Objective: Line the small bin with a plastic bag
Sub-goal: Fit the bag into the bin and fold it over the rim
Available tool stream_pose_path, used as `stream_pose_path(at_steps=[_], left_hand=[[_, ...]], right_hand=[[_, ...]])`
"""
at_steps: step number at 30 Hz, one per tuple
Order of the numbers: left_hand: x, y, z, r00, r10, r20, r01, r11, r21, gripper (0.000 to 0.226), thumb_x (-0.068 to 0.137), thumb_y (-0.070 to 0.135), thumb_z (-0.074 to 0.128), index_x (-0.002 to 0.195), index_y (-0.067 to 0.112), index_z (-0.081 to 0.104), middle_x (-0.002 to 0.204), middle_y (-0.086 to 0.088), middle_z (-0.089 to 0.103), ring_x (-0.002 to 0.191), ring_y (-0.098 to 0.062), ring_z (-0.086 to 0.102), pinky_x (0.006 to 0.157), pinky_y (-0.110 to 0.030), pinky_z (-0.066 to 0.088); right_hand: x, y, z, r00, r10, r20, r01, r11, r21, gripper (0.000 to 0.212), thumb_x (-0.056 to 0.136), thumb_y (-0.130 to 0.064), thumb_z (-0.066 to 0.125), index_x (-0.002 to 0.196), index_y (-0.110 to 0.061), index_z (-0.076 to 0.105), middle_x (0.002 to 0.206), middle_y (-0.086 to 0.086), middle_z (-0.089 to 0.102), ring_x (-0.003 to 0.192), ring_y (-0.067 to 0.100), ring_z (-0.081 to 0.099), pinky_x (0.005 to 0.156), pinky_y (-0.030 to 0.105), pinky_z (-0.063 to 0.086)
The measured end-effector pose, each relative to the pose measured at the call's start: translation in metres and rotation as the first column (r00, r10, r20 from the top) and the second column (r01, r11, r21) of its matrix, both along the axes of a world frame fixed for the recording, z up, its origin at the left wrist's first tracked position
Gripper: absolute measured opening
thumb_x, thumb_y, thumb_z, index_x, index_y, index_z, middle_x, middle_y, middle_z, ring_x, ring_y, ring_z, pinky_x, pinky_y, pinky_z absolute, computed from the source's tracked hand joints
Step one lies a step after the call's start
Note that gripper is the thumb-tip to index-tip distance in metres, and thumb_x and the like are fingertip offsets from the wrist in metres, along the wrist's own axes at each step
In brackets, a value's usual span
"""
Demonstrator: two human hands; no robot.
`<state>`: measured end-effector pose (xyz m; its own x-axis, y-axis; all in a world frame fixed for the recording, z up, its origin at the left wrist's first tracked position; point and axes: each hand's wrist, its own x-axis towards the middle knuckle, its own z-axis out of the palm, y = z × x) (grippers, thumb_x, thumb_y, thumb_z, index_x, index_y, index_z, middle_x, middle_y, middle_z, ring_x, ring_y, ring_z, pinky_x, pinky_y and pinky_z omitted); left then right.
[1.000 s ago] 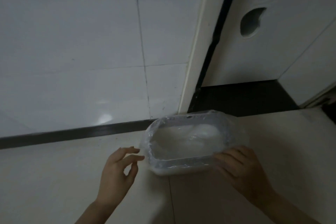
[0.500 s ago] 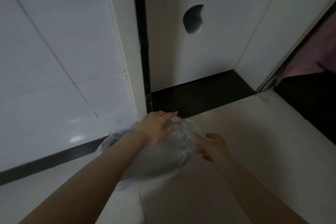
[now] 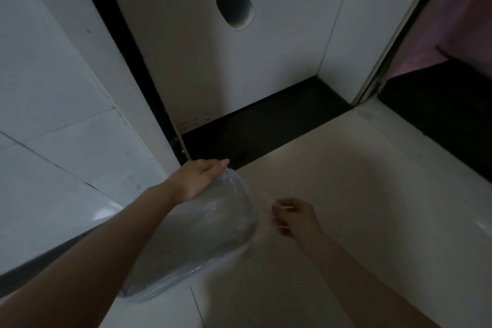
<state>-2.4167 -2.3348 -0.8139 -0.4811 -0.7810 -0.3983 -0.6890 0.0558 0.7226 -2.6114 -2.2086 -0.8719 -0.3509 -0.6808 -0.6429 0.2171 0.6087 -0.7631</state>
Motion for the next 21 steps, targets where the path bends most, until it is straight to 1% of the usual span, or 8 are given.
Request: stream_pose_path(at_steps=[2, 5, 7, 9, 11, 15, 18, 21], left_hand=[[0.003, 0.003, 0.0, 0.999, -0.038, 0.018, 0.038, 0.999, 0.006, 0.048, 0.088, 0.061, 0.032, 0.123, 0.036, 0.053, 0.121, 0.005, 0.057, 0.111, -0.014, 0.052, 0.093, -0.028, 0.033], [0.013, 0.009, 0.003, 0.994, -0.076, 0.076, 0.08, 0.995, -0.059, 0.055, 0.086, 0.063, 0.029, 0.134, 0.04, 0.039, 0.14, 0.005, 0.046, 0.125, -0.014, 0.041, 0.101, -0.028, 0.027], [0.029, 0.018, 0.009, 0.999, -0.012, 0.048, 0.019, 0.99, -0.143, 0.062, 0.08, 0.067, 0.031, 0.136, 0.042, 0.035, 0.145, 0.006, 0.041, 0.126, -0.011, 0.038, 0.105, -0.029, 0.026], [0.051, 0.031, 0.016, 0.999, 0.031, 0.017, -0.026, 0.964, -0.264, 0.059, 0.08, 0.064, 0.038, 0.135, 0.043, 0.034, 0.144, 0.007, 0.041, 0.124, -0.009, 0.038, 0.103, -0.028, 0.026], [0.077, 0.048, 0.018, 0.999, 0.04, 0.019, -0.03, 0.933, -0.358, 0.062, 0.079, 0.064, 0.048, 0.135, 0.045, 0.031, 0.144, 0.008, 0.04, 0.128, -0.012, 0.037, 0.106, -0.032, 0.026], [0.126, 0.085, 0.014, 0.982, 0.046, 0.185, 0.012, 0.954, -0.299, 0.114, 0.046, 0.08, 0.062, 0.139, 0.049, 0.003, 0.156, 0.005, 0.016, 0.139, -0.021, 0.022, 0.113, -0.051, 0.023], [0.151, 0.104, 0.007, 0.957, 0.028, 0.288, 0.047, 0.967, -0.252, 0.14, 0.028, 0.082, 0.069, 0.134, 0.052, -0.017, 0.157, 0.005, 0.002, 0.141, -0.022, 0.012, 0.115, -0.048, 0.018], [0.16, 0.107, -0.002, 0.971, 0.046, 0.236, 0.015, 0.968, -0.25, 0.146, 0.027, 0.076, 0.075, 0.133, 0.053, -0.022, 0.157, 0.007, 0.0, 0.141, -0.02, 0.014, 0.115, -0.044, 0.021]], right_hand=[[-0.001, 0.002, 0.0, 0.998, 0.045, 0.04, -0.046, 0.999, 0.021, 0.005, 0.086, -0.011, 0.063, 0.088, -0.007, 0.061, 0.071, 0.005, 0.062, 0.052, 0.012, 0.06, 0.043, 0.019, 0.048], [-0.01, 0.002, 0.015, 0.997, 0.067, 0.035, -0.067, 0.998, 0.009, 0.034, 0.082, -0.024, 0.069, 0.11, -0.01, 0.057, 0.092, 0.007, 0.063, 0.069, 0.015, 0.062, 0.059, 0.025, 0.051], [-0.02, 0.0, 0.035, 0.967, 0.155, -0.203, -0.172, 0.982, -0.071, 0.055, 0.076, -0.035, 0.073, 0.124, -0.021, 0.051, 0.111, 0.001, 0.058, 0.094, 0.015, 0.059, 0.071, 0.024, 0.046], [-0.022, -0.002, 0.058, 0.817, 0.311, -0.485, -0.435, 0.885, -0.167, 0.073, 0.069, -0.041, 0.077, 0.132, -0.032, 0.042, 0.125, -0.009, 0.05, 0.112, 0.007, 0.05, 0.08, 0.015, 0.041], [-0.009, -0.01, 0.075, 0.575, 0.473, -0.667, -0.731, 0.663, -0.161, 0.095, 0.062, -0.049, 0.08, 0.141, -0.035, 0.029, 0.142, -0.01, 0.039, 0.127, 0.007, 0.036, 0.099, 0.02, 0.033], [0.032, -0.038, 0.079, -0.01, 0.562, -0.827, -0.953, 0.246, 0.179, 0.129, 0.051, -0.055, 0.082, 0.147, -0.028, 0.0, 0.159, -0.004, 0.004, 0.143, 0.016, 0.006, 0.112, 0.035, 0.015], [0.042, -0.052, 0.074, -0.166, 0.604, -0.78, -0.934, 0.158, 0.321, 0.137, 0.049, -0.048, 0.086, 0.147, -0.026, -0.007, 0.159, -0.003, -0.005, 0.145, 0.02, 0.0, 0.115, 0.04, 0.014], [0.038, -0.055, 0.069, -0.147, 0.627, -0.765, -0.934, 0.166, 0.315, 0.141, 0.047, -0.046, 0.088, 0.146, -0.028, -0.011, 0.159, -0.004, -0.009, 0.145, 0.018, -0.002, 0.115, 0.039, 0.015]])
